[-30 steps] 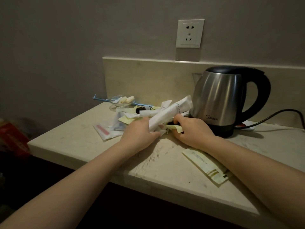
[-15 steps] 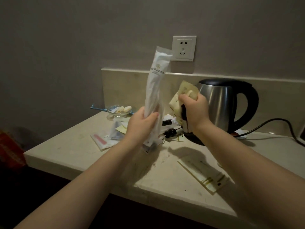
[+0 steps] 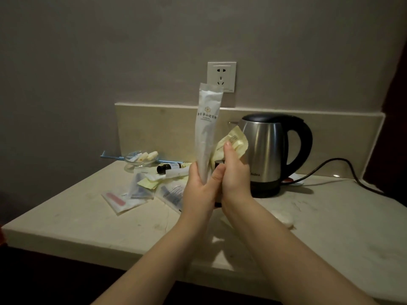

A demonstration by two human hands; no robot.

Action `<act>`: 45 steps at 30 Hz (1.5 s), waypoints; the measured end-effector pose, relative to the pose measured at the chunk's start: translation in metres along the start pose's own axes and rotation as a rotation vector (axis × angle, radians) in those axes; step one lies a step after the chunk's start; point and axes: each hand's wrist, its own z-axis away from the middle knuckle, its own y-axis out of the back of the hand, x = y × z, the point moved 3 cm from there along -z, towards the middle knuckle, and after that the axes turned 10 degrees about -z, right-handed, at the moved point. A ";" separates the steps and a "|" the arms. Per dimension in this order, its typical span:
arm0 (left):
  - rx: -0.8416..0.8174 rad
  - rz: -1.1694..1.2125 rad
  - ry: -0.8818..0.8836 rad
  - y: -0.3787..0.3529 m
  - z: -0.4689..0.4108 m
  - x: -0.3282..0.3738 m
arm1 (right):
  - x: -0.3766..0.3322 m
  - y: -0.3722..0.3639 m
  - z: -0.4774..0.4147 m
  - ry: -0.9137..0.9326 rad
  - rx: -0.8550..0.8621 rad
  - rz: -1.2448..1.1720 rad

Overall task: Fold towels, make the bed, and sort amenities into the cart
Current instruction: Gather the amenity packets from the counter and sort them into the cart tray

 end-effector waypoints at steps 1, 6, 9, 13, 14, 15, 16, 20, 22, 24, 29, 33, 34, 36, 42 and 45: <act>0.007 -0.027 -0.007 0.000 0.001 0.000 | -0.002 0.001 0.002 -0.009 0.003 0.001; 0.040 -0.051 -0.026 -0.013 0.007 0.011 | -0.021 0.009 0.014 -0.036 0.017 0.029; 0.024 -0.073 -0.076 -0.028 0.012 0.025 | -0.042 0.023 0.026 -0.030 0.041 0.036; -0.001 -0.056 -0.121 -0.056 0.034 0.047 | -0.072 0.048 0.045 0.037 0.117 0.002; -0.005 -0.041 -0.121 -0.064 0.044 0.052 | -0.078 0.055 0.051 0.056 0.139 -0.001; -0.010 -0.034 -0.118 -0.070 0.054 0.057 | -0.084 0.063 0.056 0.074 0.162 -0.008; -0.017 -0.037 -0.111 -0.076 0.065 0.061 | -0.089 0.070 0.063 0.087 0.180 -0.022; -0.060 -0.050 -0.072 -0.090 0.120 0.077 | -0.113 0.100 0.102 0.045 0.176 -0.135; -0.062 -0.042 -0.058 -0.092 0.154 0.083 | -0.121 0.113 0.129 0.006 0.130 -0.178; -0.015 -0.042 -0.032 -0.091 0.193 0.087 | -0.123 0.124 0.159 -0.043 0.074 -0.201; 0.199 -0.008 0.058 -0.076 0.297 0.084 | -0.102 0.147 0.244 -0.195 -0.024 -0.317; 0.335 -0.096 0.159 -0.033 0.377 0.089 | -0.071 0.143 0.318 -0.373 -0.049 -0.241; 0.373 -0.108 0.179 -0.021 0.396 0.091 | -0.064 0.138 0.337 -0.423 -0.066 -0.229; 0.481 -0.173 0.201 0.010 0.436 0.101 | -0.052 0.121 0.378 -0.510 -0.111 -0.208; 0.772 -0.296 0.266 0.096 0.530 0.128 | -0.037 0.062 0.473 -0.564 -0.269 -0.165; 0.907 -0.298 0.235 0.155 0.590 0.146 | -0.027 0.018 0.541 -0.619 -0.451 -0.110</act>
